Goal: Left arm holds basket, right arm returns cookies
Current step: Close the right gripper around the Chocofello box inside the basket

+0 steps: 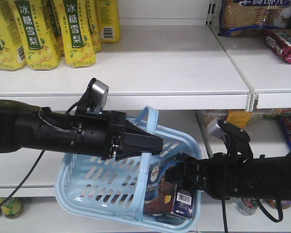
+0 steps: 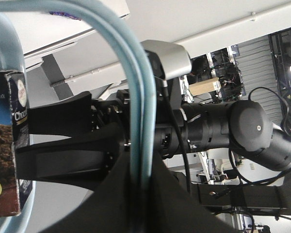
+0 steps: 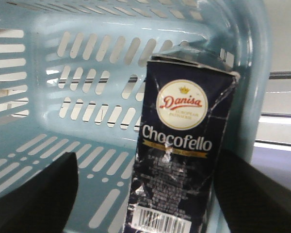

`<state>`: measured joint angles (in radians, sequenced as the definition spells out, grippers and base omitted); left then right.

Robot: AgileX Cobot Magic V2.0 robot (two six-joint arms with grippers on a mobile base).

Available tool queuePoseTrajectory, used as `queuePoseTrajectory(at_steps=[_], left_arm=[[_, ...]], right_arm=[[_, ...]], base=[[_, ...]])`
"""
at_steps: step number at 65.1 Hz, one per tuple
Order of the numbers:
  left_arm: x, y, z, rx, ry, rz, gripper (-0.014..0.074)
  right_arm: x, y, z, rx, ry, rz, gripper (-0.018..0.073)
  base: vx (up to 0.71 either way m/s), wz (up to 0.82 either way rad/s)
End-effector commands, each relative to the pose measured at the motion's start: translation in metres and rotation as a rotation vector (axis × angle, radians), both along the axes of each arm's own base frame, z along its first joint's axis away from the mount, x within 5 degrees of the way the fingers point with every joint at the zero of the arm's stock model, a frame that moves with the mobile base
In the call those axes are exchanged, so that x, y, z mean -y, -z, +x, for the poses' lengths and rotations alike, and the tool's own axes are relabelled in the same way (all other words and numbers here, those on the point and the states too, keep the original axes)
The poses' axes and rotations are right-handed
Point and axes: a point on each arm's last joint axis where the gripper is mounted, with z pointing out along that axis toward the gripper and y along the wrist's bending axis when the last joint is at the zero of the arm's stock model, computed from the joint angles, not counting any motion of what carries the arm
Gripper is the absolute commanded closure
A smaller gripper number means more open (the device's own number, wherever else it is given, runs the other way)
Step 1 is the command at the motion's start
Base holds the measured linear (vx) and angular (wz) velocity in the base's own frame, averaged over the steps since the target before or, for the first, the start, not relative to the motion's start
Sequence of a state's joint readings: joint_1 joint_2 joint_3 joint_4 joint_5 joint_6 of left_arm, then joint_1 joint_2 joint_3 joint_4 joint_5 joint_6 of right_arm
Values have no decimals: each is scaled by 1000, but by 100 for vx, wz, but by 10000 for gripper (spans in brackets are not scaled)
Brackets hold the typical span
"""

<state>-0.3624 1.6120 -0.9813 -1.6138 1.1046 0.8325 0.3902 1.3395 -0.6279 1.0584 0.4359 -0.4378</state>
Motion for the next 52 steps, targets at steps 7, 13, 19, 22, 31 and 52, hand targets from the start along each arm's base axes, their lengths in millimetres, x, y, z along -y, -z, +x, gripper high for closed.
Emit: queuePoseTrajectory(at_steps=[7,13,19,22,31,52], left_arm=[[-2,-30,8,20,-104,-147,602],[-2,-30,8,20,-104,-147,602],[-2,-30,8,20,-104,-147,602],[-2,-30,8,20,-104,-147,602],[-2,-30,8,21,-104,-146,602],[-2,-30,8,21,-104,-146,602]], right_arm=[[-6,-7,9,43,-10,42,14],[-9,-4,12,37,-12,58,14],[-11,-1,16,38,-21,63,14],[-13,1,19,33,-32,66,14],[-17,6,25,17,-37,73,14],[-14,34,40,-3,29,-26,26]], base=[[0,0],[0,0],[0,0],[0,0],[0,0],[0,0]])
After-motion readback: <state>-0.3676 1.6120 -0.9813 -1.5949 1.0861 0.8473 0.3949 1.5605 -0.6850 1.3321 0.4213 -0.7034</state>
